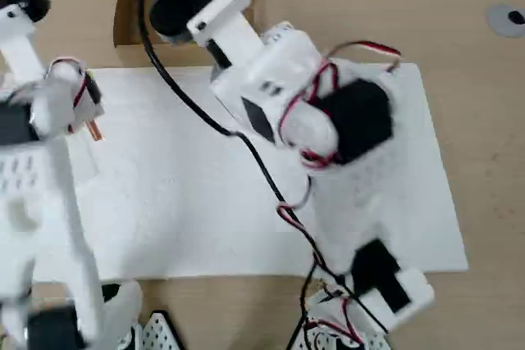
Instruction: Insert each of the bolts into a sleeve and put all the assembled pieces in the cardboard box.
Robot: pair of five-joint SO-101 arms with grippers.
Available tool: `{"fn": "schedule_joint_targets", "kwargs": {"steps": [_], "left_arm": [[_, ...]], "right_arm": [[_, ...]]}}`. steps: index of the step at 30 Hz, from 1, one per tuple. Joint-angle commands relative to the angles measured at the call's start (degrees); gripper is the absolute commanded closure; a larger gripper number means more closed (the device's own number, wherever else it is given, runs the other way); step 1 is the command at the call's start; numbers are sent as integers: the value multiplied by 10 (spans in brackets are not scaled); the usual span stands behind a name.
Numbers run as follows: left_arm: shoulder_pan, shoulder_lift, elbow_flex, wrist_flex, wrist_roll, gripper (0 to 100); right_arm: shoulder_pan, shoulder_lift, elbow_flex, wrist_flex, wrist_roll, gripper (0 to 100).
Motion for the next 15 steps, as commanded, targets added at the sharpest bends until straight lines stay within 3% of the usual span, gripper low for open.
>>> {"fn": "schedule_joint_targets", "kwargs": {"steps": [1,7,15], "left_arm": [[-4,-145,-35,1,33,994],[-34,-321,8,-83,105,994],[-33,-431,200,-213,109,995]], "right_arm": [[-5,-83,90,8,4,988],[-7,-220,286,-98,-87,988],[-73,-432,656,-370,-96,988]]}}
